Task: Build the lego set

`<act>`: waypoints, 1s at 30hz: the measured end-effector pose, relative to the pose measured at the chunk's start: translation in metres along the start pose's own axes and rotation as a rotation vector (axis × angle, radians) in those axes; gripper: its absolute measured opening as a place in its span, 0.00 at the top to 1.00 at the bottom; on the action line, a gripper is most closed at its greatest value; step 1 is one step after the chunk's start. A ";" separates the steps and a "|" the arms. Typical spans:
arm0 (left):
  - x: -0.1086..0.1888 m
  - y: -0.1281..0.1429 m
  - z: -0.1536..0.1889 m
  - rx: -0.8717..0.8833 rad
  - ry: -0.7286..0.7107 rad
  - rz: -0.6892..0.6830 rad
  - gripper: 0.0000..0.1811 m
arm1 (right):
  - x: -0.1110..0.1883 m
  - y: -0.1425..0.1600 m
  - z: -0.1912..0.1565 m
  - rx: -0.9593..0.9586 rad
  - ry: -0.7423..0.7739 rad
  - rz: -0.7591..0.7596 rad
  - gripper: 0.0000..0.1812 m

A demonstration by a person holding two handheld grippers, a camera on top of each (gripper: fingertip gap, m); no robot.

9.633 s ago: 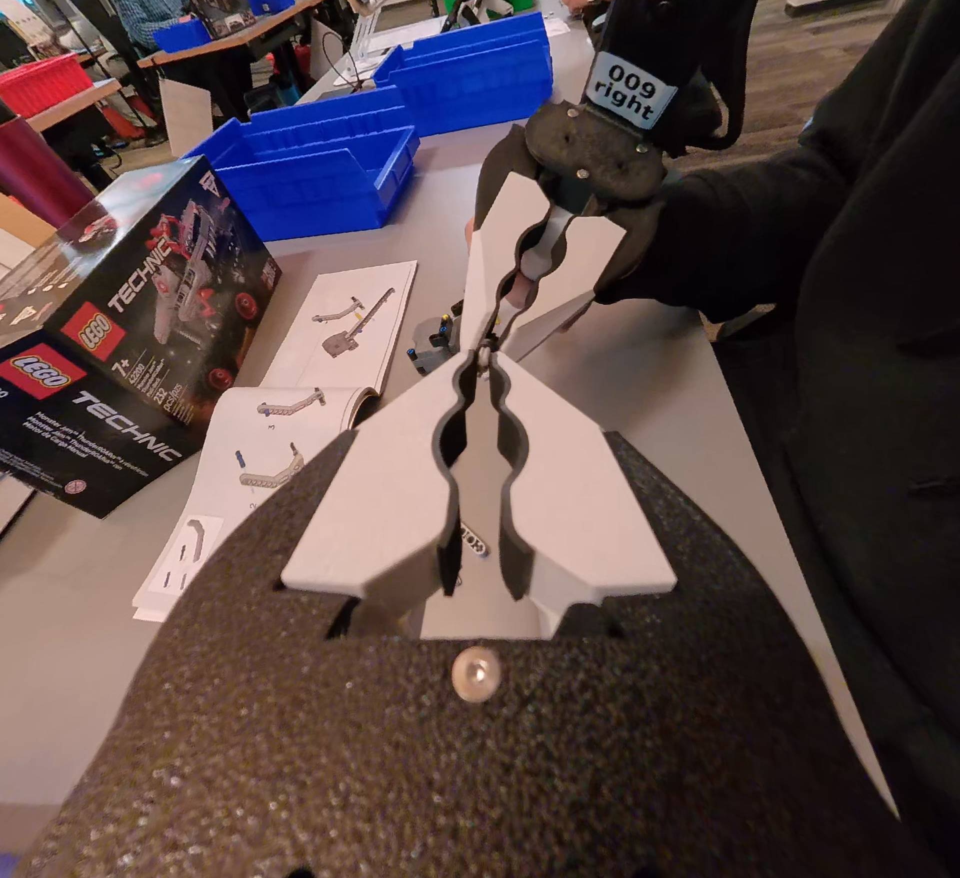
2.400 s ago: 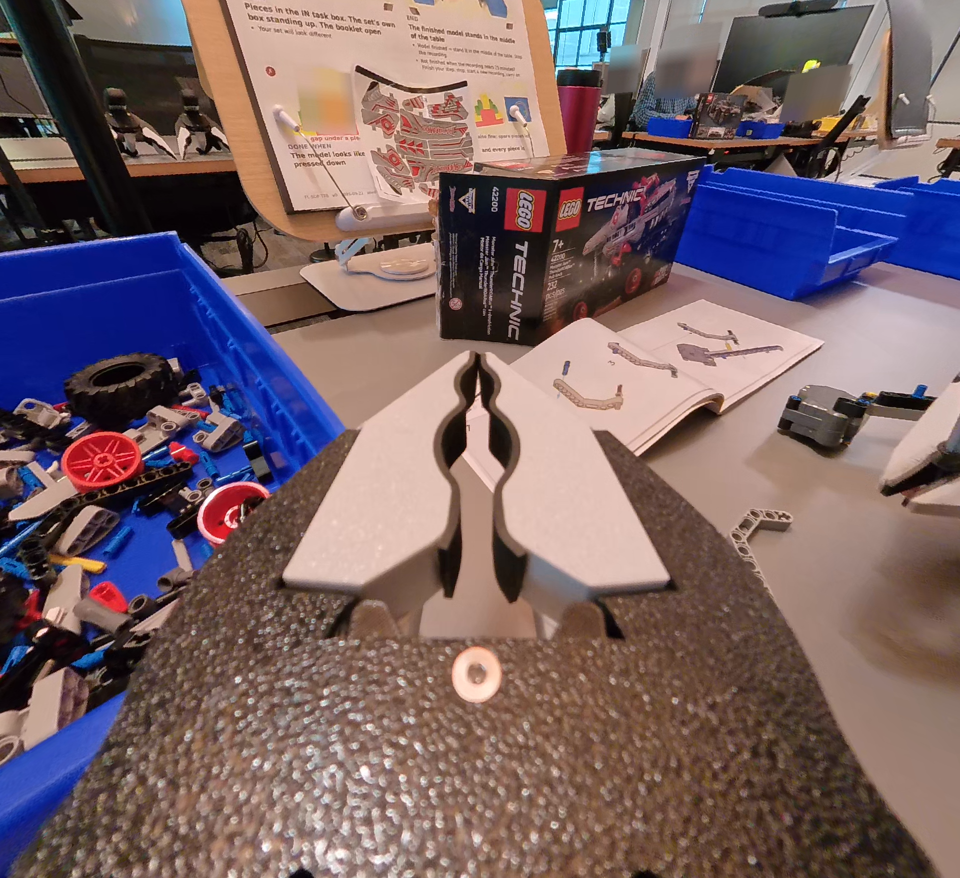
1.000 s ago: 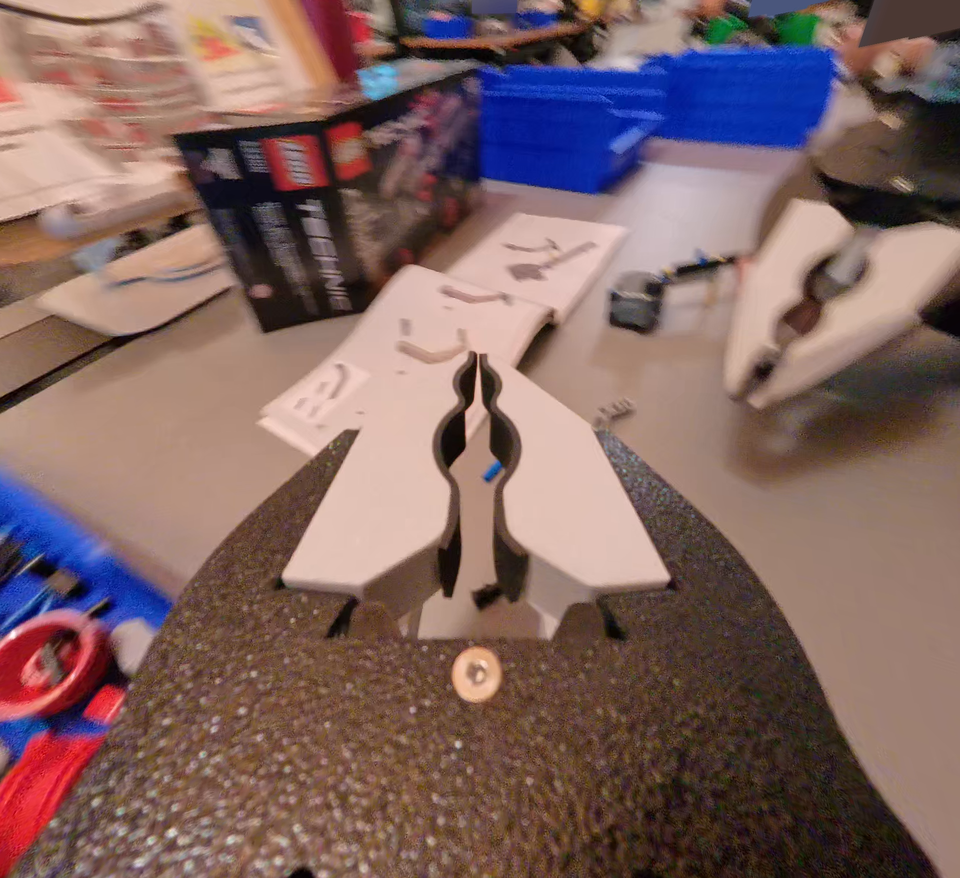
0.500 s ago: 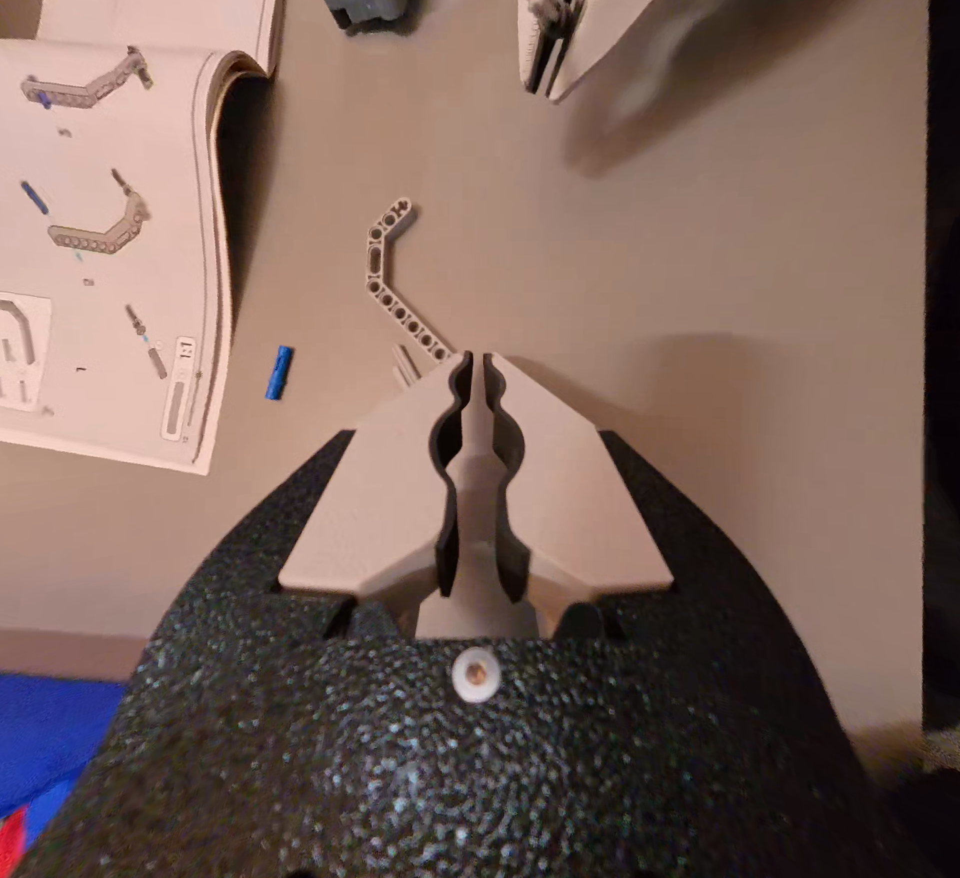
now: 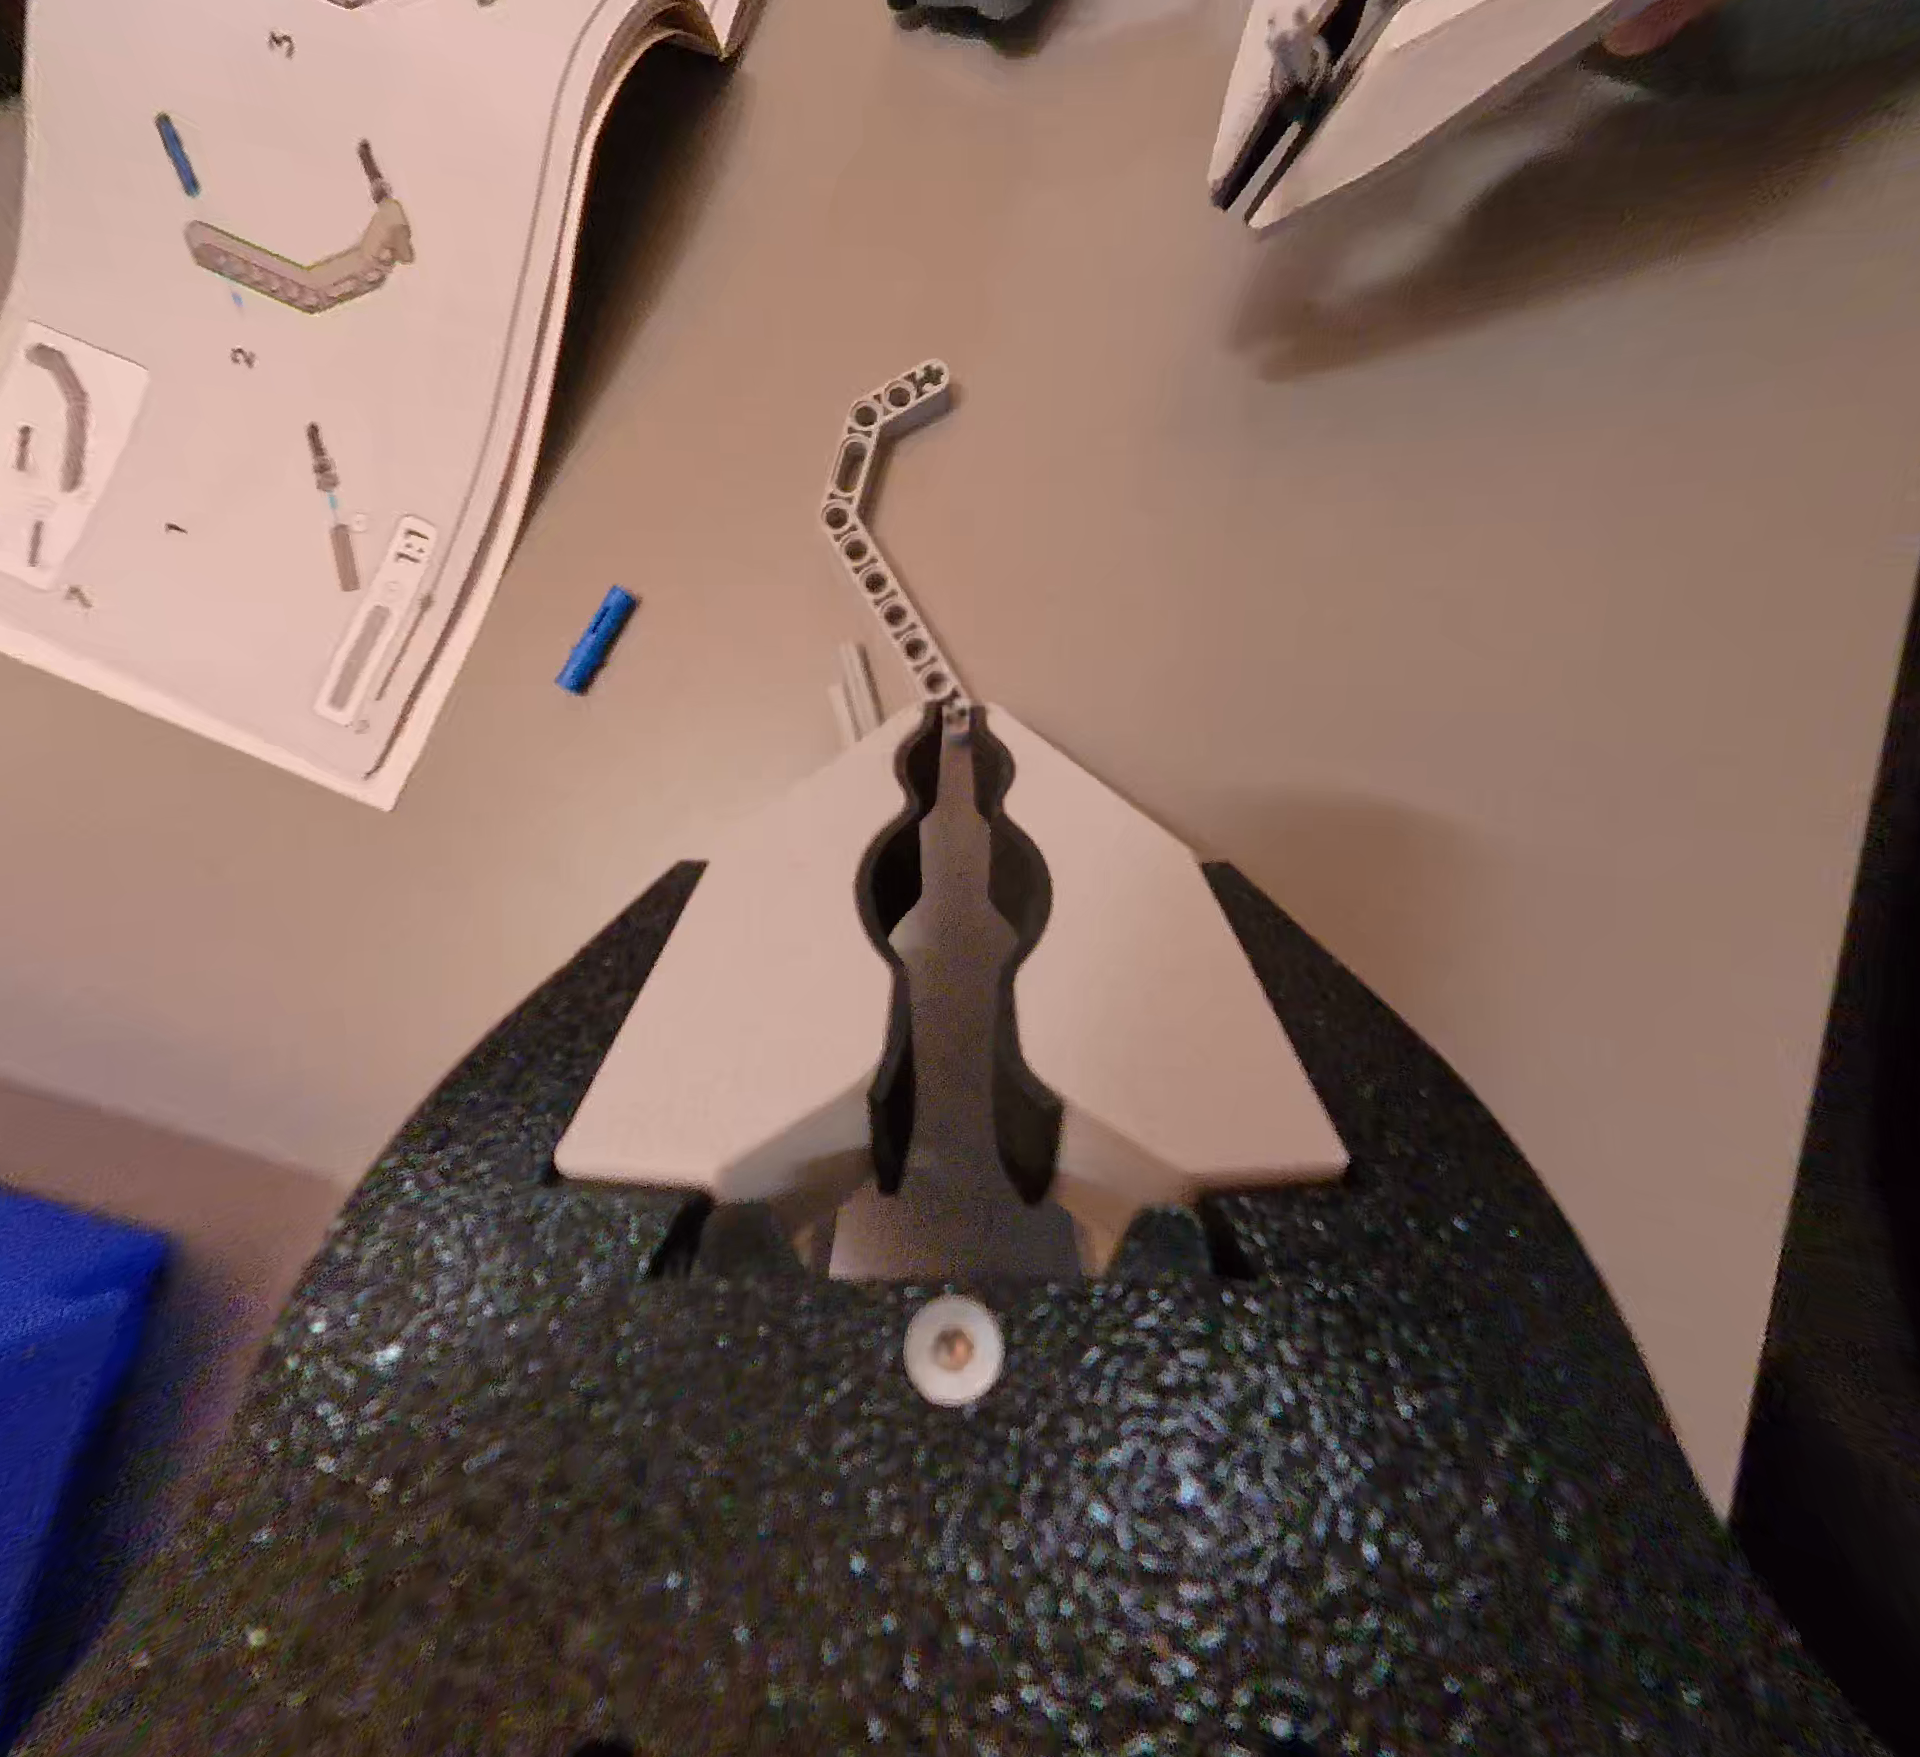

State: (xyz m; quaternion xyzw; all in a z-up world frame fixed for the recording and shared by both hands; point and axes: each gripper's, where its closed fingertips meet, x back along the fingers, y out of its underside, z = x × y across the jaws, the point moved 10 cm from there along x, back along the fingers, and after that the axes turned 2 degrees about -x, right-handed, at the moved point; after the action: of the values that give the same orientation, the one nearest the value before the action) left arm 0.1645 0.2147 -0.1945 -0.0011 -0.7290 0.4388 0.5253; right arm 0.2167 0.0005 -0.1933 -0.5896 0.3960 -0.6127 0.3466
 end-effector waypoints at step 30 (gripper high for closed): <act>-0.022 -0.016 0.021 0.110 -0.003 0.131 0.98 | -0.009 0.004 0.003 0.061 0.080 -0.105 1.00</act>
State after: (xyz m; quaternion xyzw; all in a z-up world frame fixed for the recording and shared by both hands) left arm 0.1659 0.1814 -0.2023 -0.0190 -0.7030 0.5115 0.4938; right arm 0.2201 0.0060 -0.2009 -0.5739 0.3594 -0.6647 0.3157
